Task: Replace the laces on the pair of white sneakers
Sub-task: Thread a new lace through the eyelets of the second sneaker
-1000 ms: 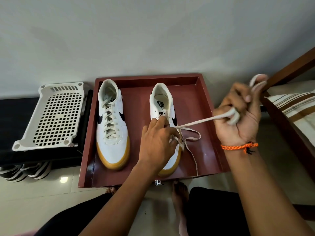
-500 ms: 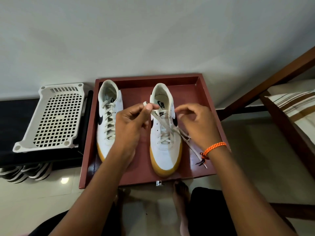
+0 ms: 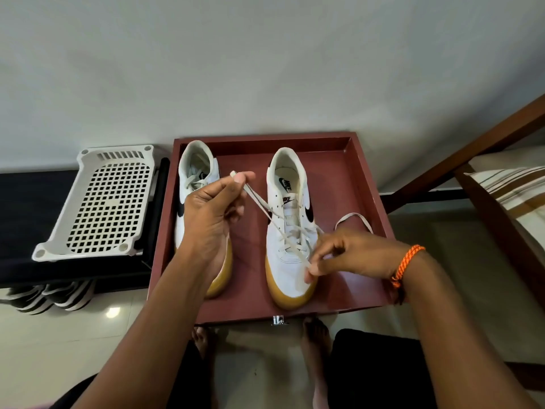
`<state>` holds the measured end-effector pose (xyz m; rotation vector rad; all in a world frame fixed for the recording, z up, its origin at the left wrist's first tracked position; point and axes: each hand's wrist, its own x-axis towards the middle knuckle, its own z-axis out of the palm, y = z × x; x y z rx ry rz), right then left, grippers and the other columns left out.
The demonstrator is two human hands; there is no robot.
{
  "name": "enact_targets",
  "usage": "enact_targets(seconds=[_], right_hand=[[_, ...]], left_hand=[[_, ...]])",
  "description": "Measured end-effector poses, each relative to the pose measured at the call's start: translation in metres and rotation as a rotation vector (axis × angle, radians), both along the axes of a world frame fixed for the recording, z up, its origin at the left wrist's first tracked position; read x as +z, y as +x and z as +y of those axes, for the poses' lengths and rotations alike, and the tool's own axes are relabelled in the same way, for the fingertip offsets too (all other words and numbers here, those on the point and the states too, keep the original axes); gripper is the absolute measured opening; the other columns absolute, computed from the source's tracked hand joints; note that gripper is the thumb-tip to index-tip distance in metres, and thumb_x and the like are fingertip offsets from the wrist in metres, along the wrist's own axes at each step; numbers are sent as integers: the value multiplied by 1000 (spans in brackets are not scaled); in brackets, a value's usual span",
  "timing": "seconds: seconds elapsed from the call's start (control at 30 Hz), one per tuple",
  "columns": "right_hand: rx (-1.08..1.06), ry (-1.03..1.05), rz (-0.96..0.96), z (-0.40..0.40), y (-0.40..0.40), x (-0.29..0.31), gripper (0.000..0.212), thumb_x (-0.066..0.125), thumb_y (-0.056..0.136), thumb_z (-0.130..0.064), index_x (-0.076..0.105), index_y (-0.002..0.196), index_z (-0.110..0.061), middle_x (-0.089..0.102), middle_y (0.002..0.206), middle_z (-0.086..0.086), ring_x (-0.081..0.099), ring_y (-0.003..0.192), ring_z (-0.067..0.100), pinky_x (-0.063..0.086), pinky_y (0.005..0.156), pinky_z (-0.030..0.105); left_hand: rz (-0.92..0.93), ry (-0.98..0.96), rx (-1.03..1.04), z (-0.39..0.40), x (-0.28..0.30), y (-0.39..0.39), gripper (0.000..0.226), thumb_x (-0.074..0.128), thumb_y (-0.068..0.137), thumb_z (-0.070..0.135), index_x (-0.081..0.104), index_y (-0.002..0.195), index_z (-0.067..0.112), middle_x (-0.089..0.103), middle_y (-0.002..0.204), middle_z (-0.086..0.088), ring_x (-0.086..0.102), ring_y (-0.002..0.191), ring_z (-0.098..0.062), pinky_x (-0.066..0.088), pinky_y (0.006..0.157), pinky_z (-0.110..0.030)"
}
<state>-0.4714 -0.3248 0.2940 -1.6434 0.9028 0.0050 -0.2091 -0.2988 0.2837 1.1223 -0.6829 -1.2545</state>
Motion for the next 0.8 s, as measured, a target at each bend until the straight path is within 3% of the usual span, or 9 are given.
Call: enact_targets(seconds=[0.07,0.13,0.27,0.33,0.4,0.5,0.63,0.7,0.8], right_hand=[[-41,-31,103,1,-3,-6,13,80,94,-19,85,106,-22,80,107,-13,70,108,1,51,106,32],[-229,-102,-17,2,16,-5,19,76,96,-14,82,113,-21,80,109,-8,73,105,8,56,104,38],[-479,-291,-268,9,72,-2,17,66,104,-24,73,119,-28,63,69,-6,56,60,8,50,61,28],[-435,-331,-241,12,77,-7,17,63,106,-27,73,103,-14,48,58,-10,42,53,5,40,57,29],[-343,-264,-191,10,64,-3,27,62,107,-19,72,88,-2,44,54,-10,36,50,5,34,54,25],[-96,-78,-22,3,26,13,26,62,106,-12,76,93,5,53,52,-16,43,46,1,33,50,10],[-24,-14,309,4,-9,16,15,72,100,-15,83,100,-5,64,56,-19,55,49,-5,38,52,6],[-204,-162,234,0,-6,8,13,79,94,-31,84,102,-21,68,65,-13,63,62,6,47,62,13],[-527,-475,-71,-4,27,-1,17,70,101,-37,82,99,-25,74,91,3,69,86,26,57,81,43]], left_hand=[[-32,13,-24,2,-3,0,20,72,96,25,82,103,10,68,79,5,47,66,-10,34,66,-24],[-55,10,-65,6,-5,-6,25,74,91,29,82,101,8,70,80,4,46,65,-11,34,61,-21],[-107,6,-165,11,-8,-15,24,80,93,31,85,105,11,64,85,-29,46,72,-26,38,69,-32],[-115,24,-165,10,-10,-16,18,82,93,30,86,97,13,66,99,-40,44,82,-32,36,75,-43],[-134,41,-130,9,-13,-16,15,82,93,29,85,90,15,71,93,-29,42,77,-29,37,72,-38],[-140,64,-72,6,-15,-10,18,79,94,25,84,95,8,77,90,-4,42,64,-13,35,56,-18],[-168,66,-42,6,-16,-6,19,75,97,18,83,101,1,74,85,-4,45,60,-11,37,53,-12],[-192,51,-81,6,-17,-11,22,74,98,17,81,95,-3,79,89,-3,45,60,-12,38,54,-13],[-263,25,-181,9,-14,-24,27,73,100,16,77,80,-3,82,95,-7,47,57,-12,38,54,-16]])
